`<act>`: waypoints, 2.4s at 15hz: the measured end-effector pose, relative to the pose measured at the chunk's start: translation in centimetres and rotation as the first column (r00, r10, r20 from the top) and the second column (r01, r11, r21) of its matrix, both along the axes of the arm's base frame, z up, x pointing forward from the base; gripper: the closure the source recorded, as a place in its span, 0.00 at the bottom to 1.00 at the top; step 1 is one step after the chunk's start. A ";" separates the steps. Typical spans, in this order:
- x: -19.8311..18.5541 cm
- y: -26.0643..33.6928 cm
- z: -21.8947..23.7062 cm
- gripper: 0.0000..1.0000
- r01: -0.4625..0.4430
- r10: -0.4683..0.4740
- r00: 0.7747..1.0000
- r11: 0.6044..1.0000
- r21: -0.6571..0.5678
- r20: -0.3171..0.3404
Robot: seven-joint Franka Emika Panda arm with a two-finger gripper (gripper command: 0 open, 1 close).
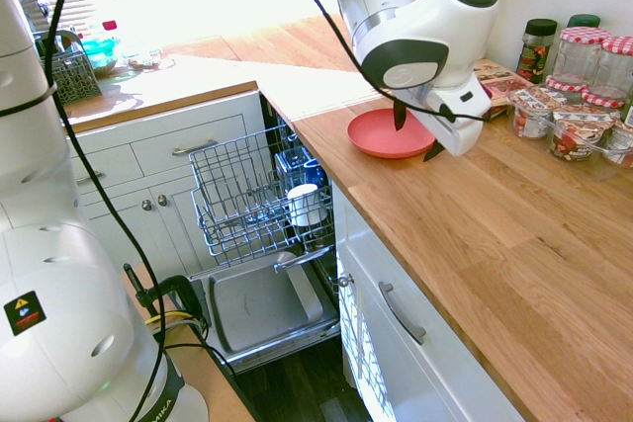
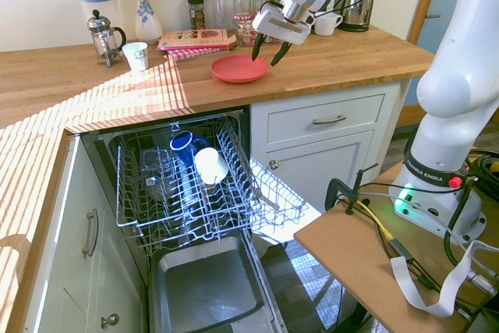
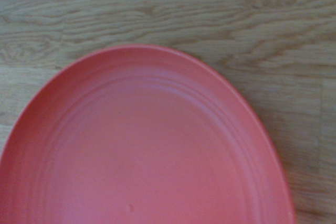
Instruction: Put the plate in the dishwasher
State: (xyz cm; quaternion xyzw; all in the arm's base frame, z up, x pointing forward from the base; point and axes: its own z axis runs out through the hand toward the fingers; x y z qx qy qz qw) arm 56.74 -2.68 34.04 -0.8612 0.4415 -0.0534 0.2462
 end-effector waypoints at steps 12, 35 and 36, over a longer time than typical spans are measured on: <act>2.0 1.7 -2.3 1.00 -0.072 0.075 0.996 0.996 0.054 -0.047; -13.2 56.4 13.5 1.00 -0.376 0.503 0.864 0.614 -0.694 -0.023; -12.6 56.1 11.4 1.00 -0.374 0.519 0.854 0.559 -0.740 -0.039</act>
